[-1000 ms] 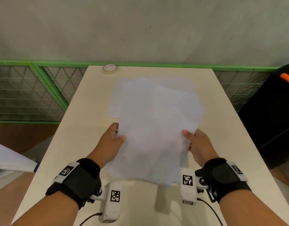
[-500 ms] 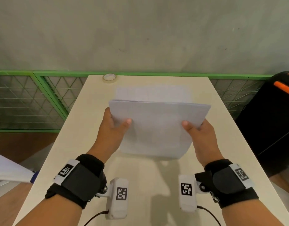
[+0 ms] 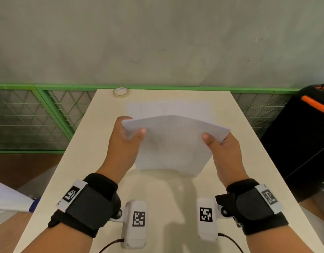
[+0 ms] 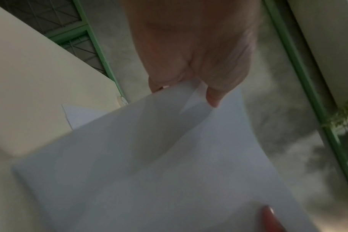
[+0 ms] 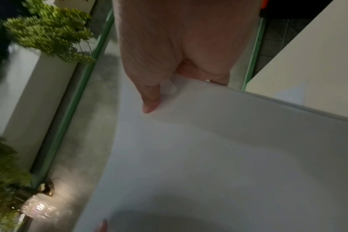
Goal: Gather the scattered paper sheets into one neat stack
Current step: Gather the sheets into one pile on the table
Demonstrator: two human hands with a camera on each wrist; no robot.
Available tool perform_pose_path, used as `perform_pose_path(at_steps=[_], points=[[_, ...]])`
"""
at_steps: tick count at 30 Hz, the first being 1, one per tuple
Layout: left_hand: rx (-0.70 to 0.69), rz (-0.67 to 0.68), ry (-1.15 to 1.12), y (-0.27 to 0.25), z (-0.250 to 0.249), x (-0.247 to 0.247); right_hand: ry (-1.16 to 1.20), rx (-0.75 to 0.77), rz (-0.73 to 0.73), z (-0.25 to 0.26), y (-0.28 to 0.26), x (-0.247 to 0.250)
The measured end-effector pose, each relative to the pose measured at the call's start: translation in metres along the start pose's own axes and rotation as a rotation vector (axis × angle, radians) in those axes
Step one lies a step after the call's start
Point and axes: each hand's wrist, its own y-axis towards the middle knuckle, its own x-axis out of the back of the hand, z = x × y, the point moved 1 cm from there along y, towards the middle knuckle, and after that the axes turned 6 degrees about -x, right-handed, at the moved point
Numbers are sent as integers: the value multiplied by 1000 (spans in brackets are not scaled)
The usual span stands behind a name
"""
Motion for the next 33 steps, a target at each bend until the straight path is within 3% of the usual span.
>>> perform_pose_path(at_steps=[8,13,16,18,22,25,29,33], points=[[35,-41,-7,6,-3,-3,-79,2,-56,1,4,-6],[155,-123,-90,16,-13,-9,-274,192,-157,15,6,-11],[204,-156,-95,24,-16,-12,-508,379,-146,18,9,-14],[199,-164,-87,28,-16,-14,-612,405,-129,16,14,-14],[203,-153,-74,29,-15,-15,-613,381,-137,17,17,-14],[148,-73,-39,27,-9,-12,-542,332,-173,15,18,-14],[184,10,57,19,17,-7,-225,87,-155,-2,16,-11],[270,82,158,9,41,-5,-222,-106,-80,-28,18,-8]])
